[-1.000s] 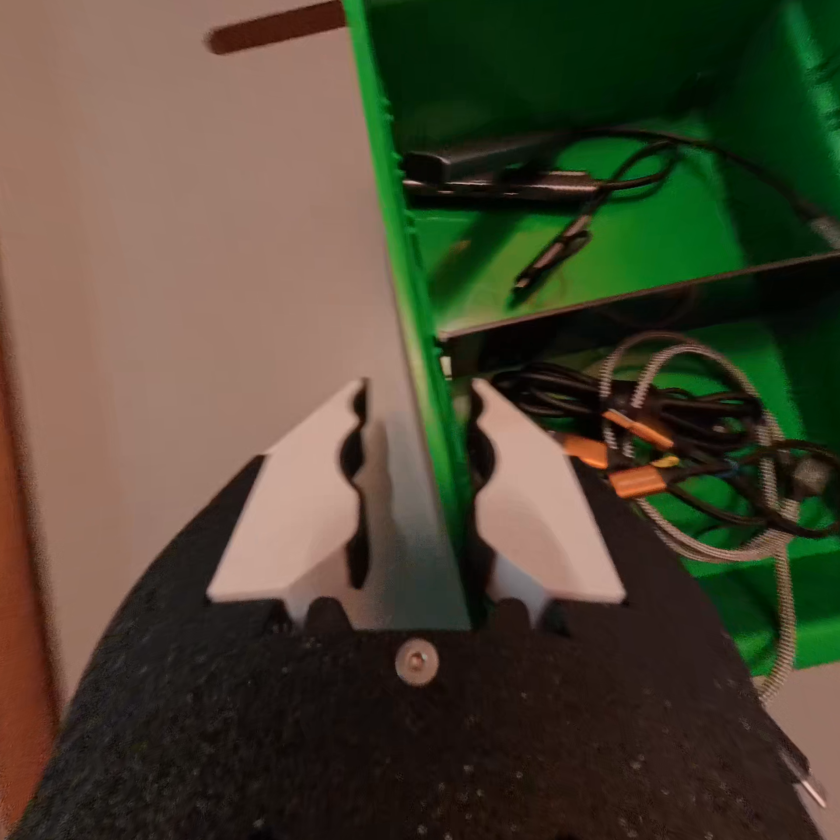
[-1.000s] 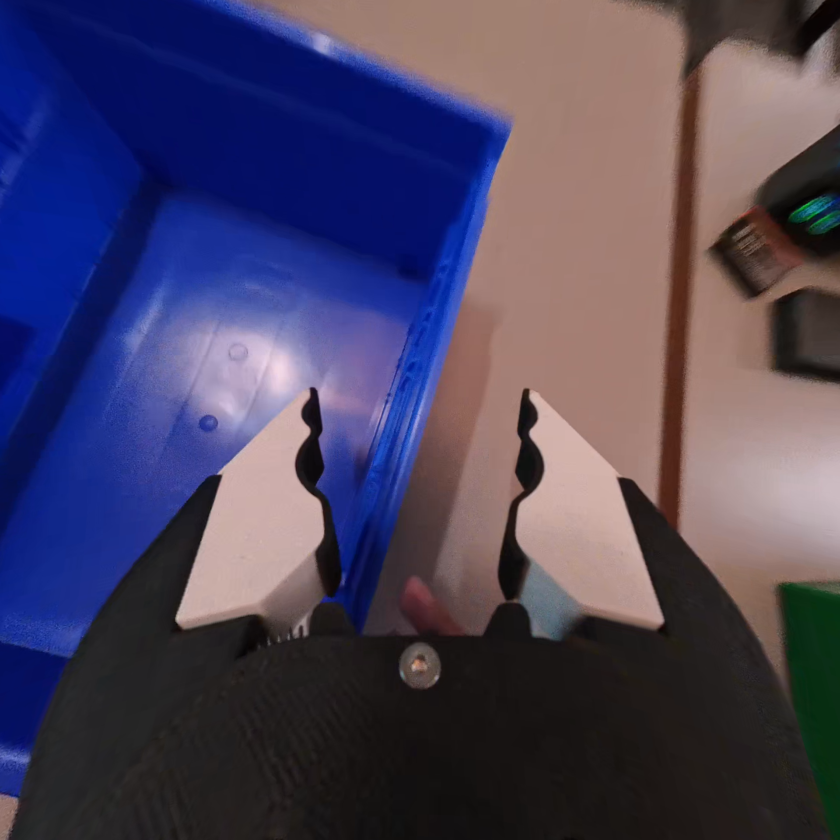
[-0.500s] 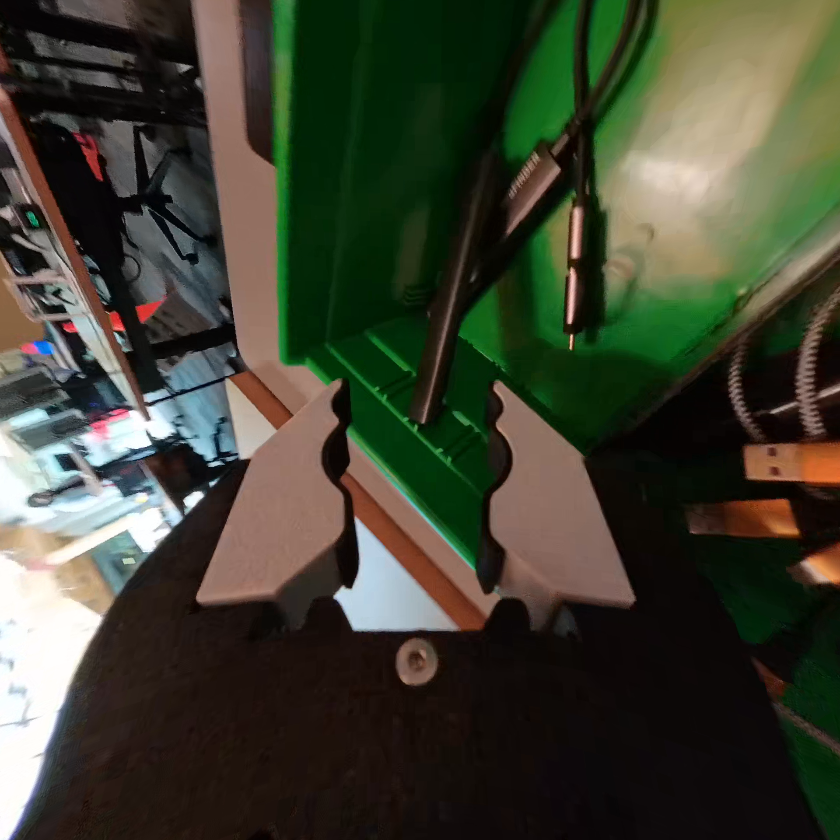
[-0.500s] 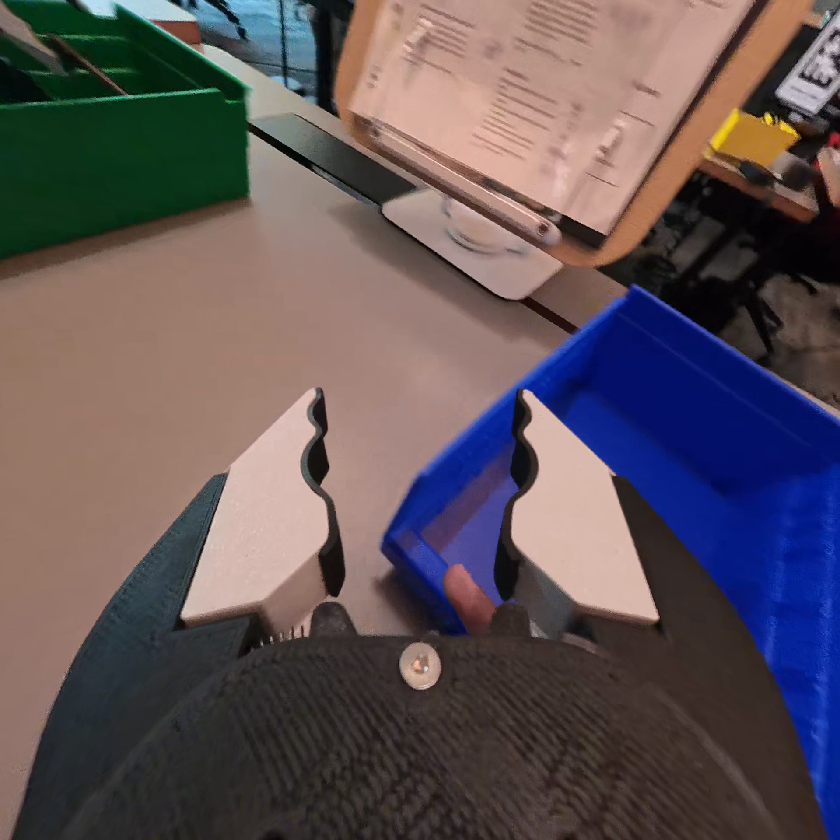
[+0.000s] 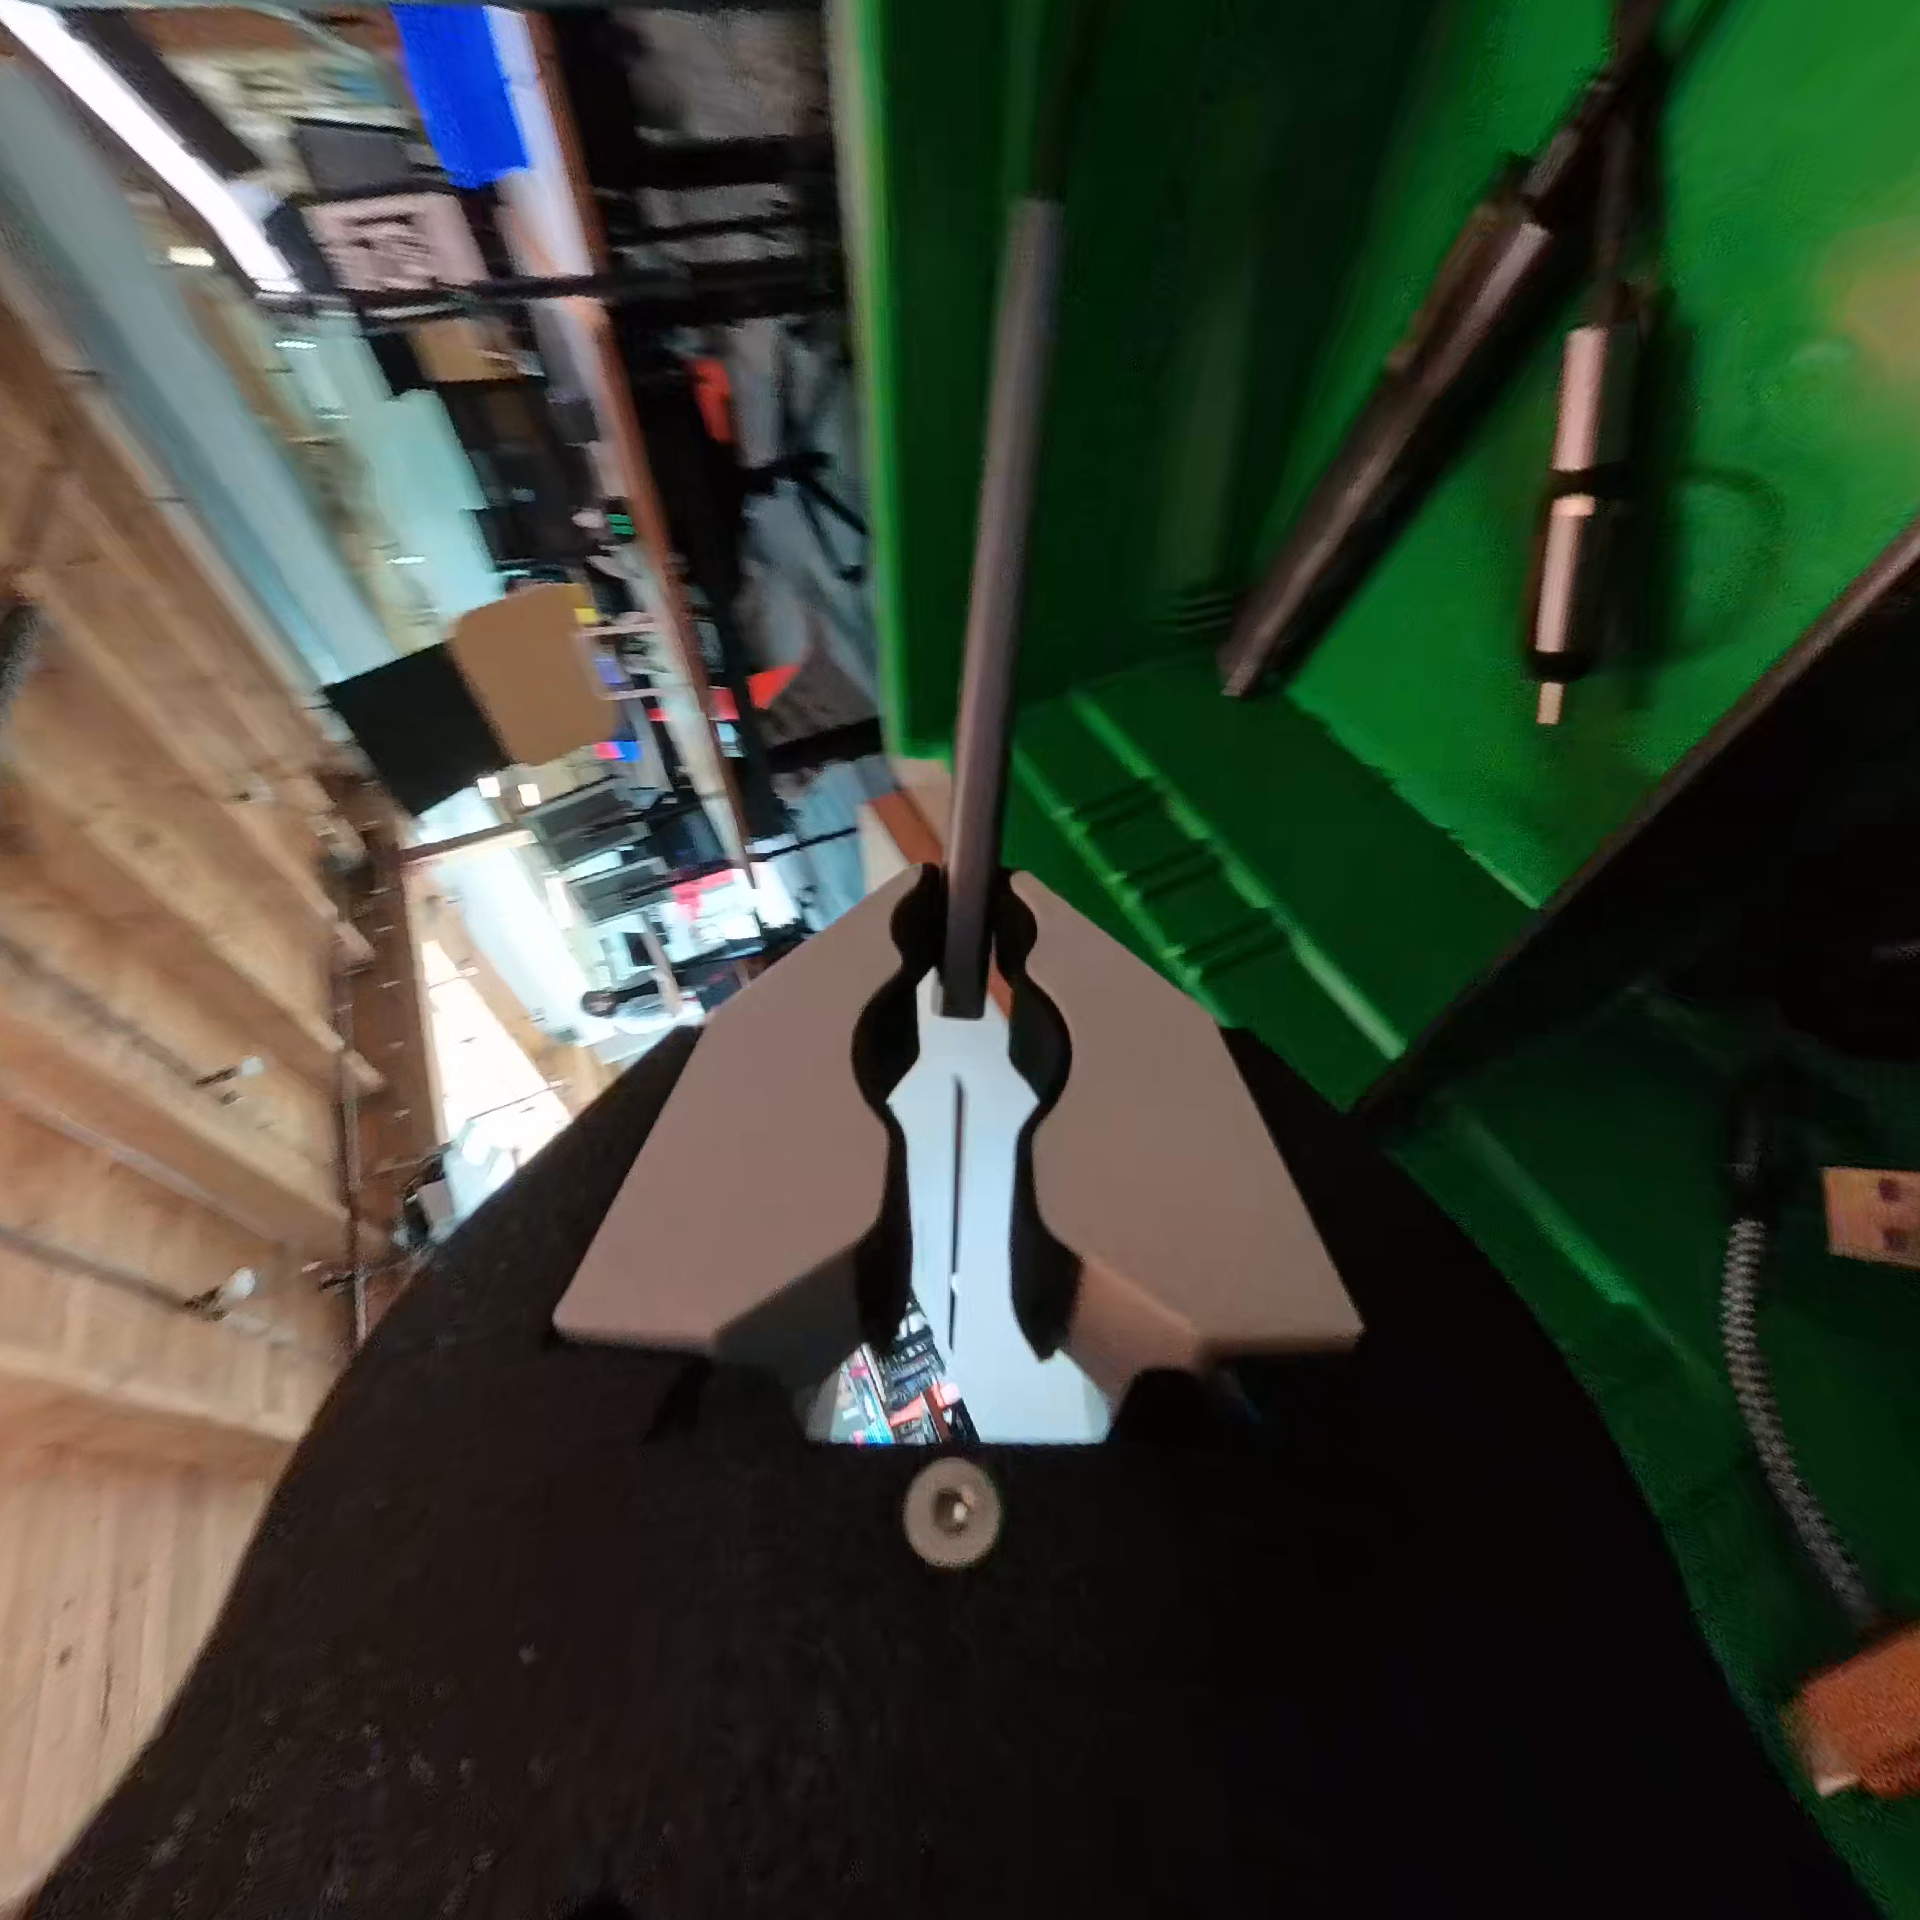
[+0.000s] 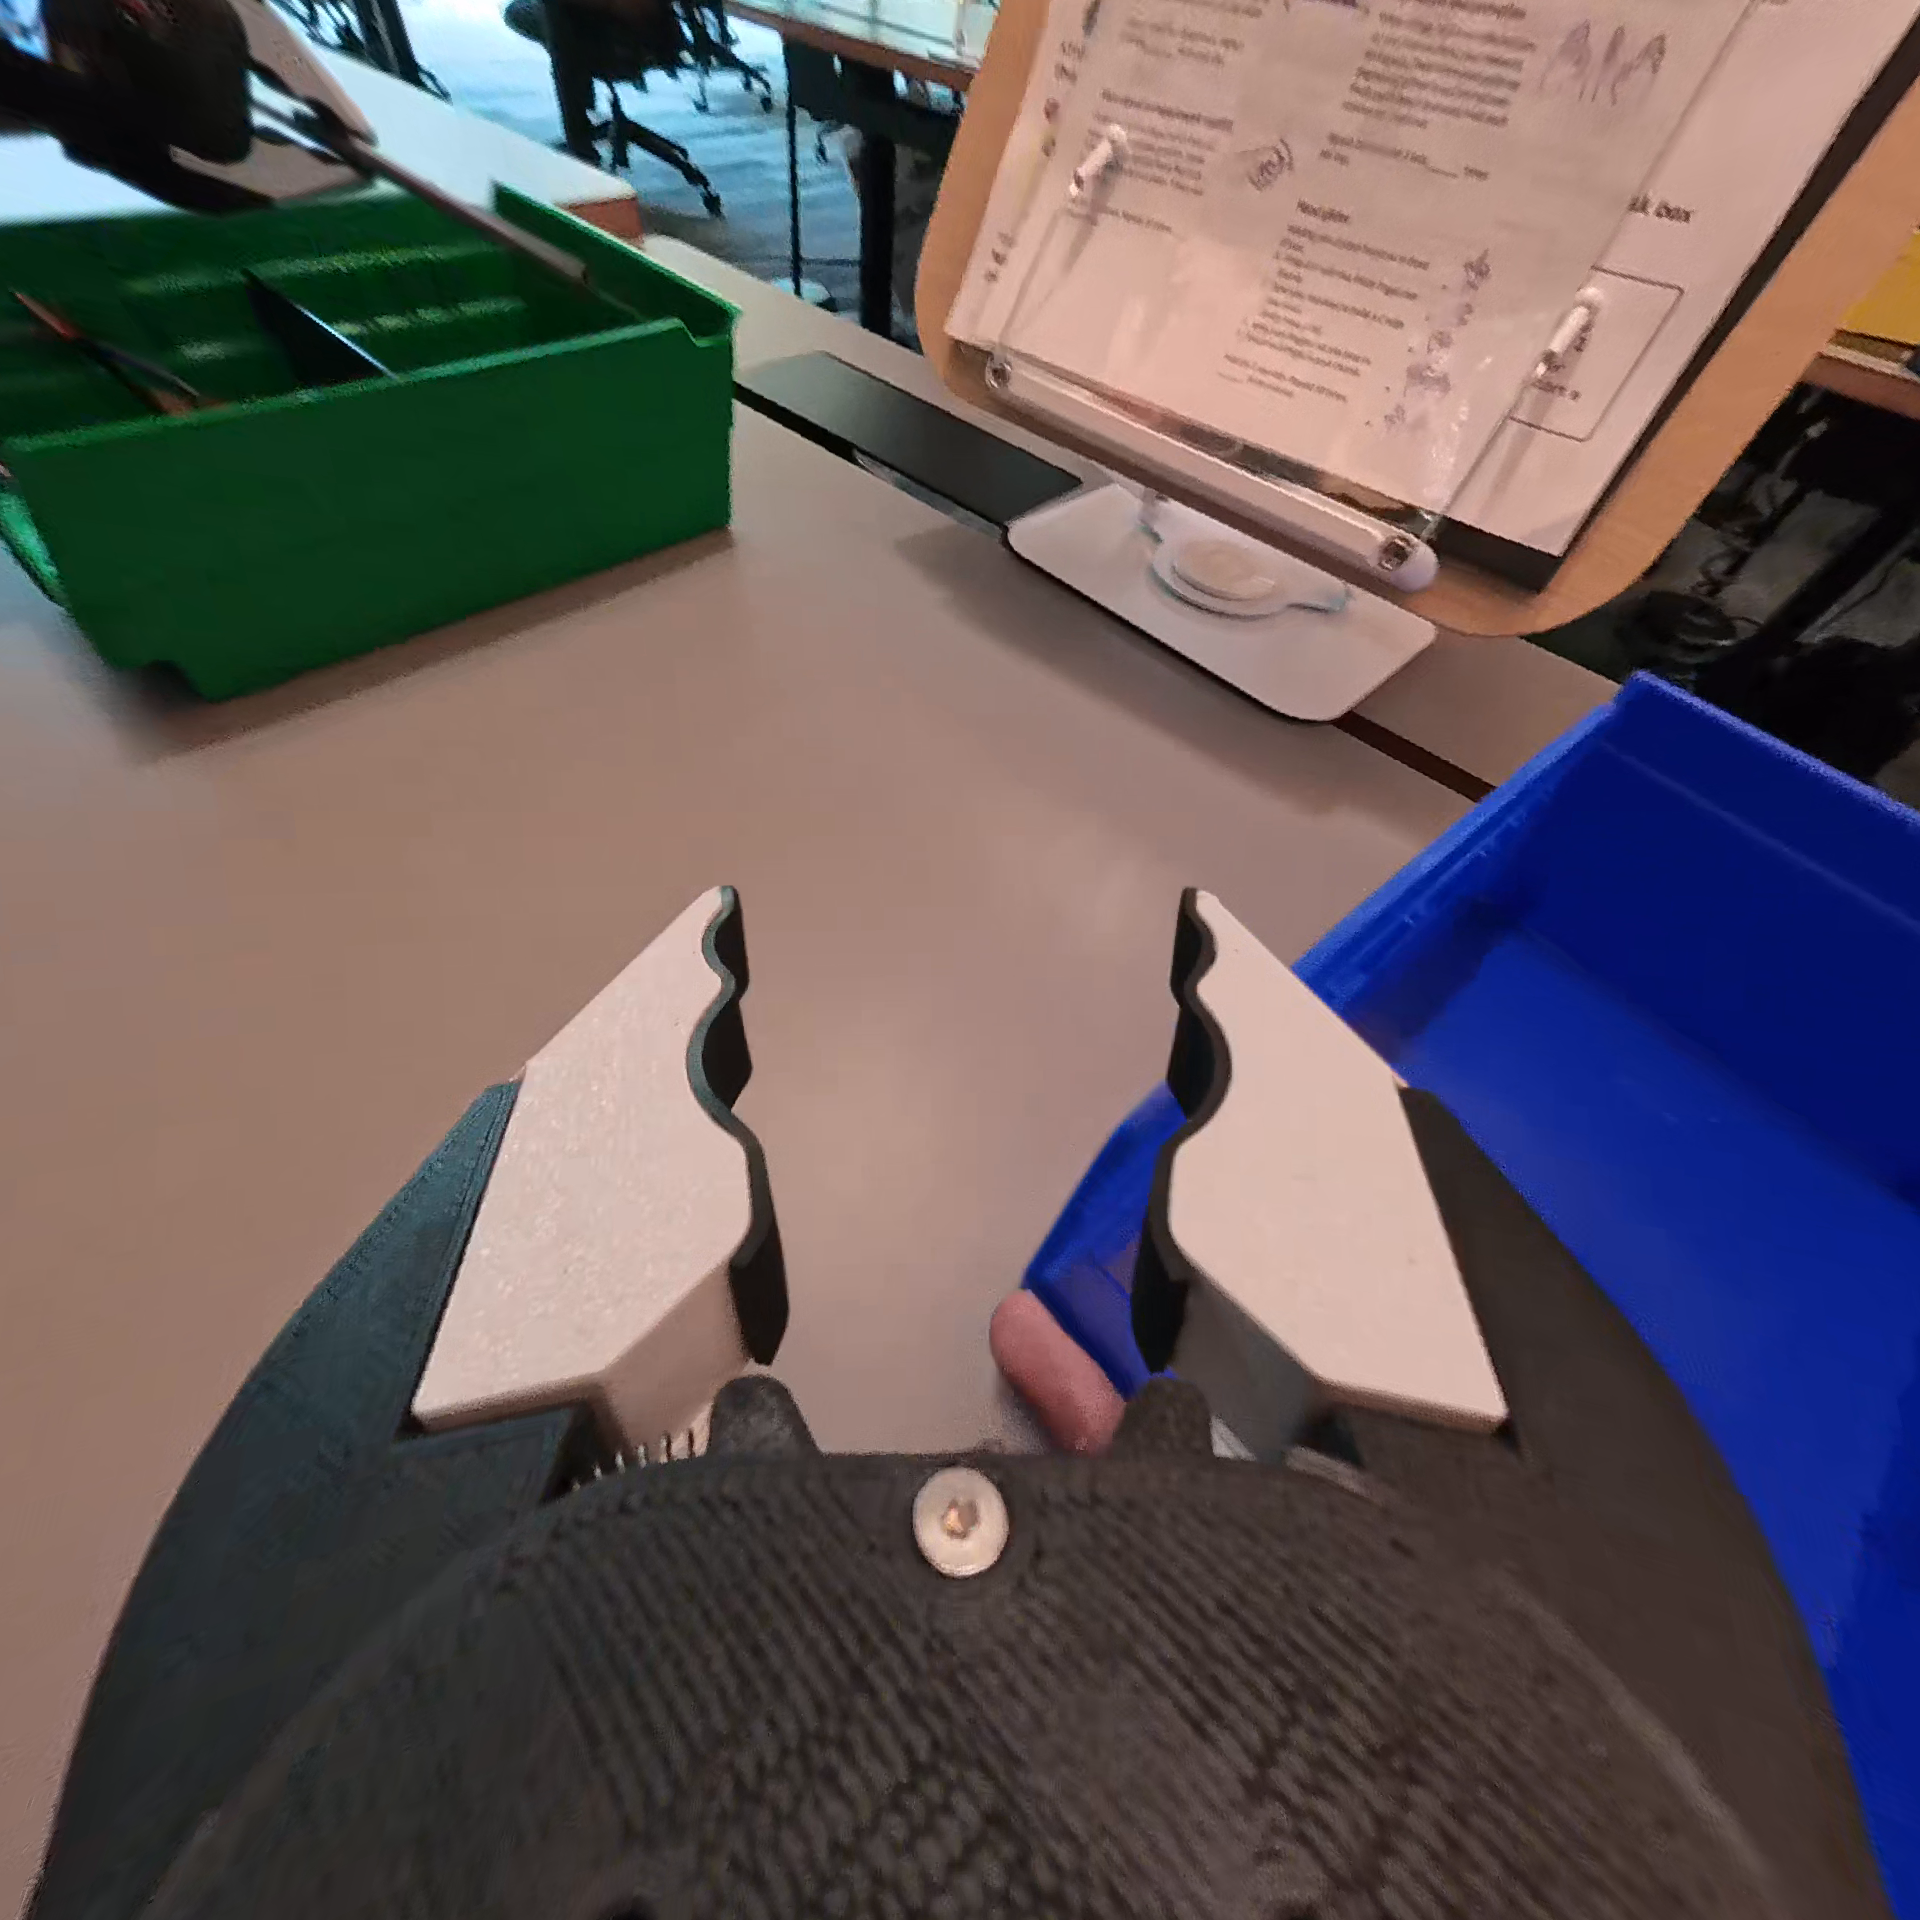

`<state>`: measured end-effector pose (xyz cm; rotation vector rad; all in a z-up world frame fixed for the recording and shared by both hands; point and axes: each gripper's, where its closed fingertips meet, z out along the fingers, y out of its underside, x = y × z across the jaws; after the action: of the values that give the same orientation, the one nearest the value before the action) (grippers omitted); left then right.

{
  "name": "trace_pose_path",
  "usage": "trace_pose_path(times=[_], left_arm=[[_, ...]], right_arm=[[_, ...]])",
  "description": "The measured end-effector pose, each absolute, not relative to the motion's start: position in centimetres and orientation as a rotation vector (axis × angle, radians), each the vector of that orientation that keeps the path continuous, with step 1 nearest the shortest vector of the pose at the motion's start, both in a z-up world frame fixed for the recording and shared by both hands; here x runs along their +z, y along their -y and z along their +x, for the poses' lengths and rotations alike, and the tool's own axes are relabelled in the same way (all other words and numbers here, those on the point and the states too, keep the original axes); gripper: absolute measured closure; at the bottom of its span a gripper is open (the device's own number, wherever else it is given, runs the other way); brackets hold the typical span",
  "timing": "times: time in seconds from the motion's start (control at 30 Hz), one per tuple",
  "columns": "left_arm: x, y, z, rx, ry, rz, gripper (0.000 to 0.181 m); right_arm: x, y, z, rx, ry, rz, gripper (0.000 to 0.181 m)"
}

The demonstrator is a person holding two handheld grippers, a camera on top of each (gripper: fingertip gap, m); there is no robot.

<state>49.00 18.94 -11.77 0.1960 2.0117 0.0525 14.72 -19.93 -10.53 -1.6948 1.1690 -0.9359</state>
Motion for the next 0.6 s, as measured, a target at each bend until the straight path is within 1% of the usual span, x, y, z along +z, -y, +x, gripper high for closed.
trace_pose_path(times=[0.13,0.2,0.33,0.4,0.5,0.53,0.6], left_arm=[[-4.5,-17.9,46.2,-0.19,-1.802,0.072,0.174],[-1.3,-16.6,43.4,-0.283,-1.715,0.088,0.174],[2.6,-12.0,35.8,-0.485,-1.543,0.175,0.174],[3.3,-9.6,31.8,-0.561,-1.454,0.222,0.174],[2.7,-5.9,25.8,-0.725,-1.343,0.295,0.174],[2.1,-4.6,24.0,-0.787,-1.313,0.328,0.174],[0.9,-2.8,20.9,-0.863,-1.245,0.379,0.174]], right_arm=[[-10.2,17.5,14.7,-0.842,-1.111,-1.657,0.099],[-9.7,15.9,14.9,-0.798,-1.082,-1.607,0.099],[-8.5,11.0,14.9,-0.638,-0.951,-1.478,0.097],[-7.5,8.7,14.6,-0.52,-0.884,-1.37,0.094],[-6.6,6.1,13.9,-0.305,-0.805,-1.21,0.095],[-6.2,5.7,13.5,-0.234,-0.775,-1.165,0.097],[-5.3,5.8,12.4,-0.096,-0.707,-1.09,0.112]])
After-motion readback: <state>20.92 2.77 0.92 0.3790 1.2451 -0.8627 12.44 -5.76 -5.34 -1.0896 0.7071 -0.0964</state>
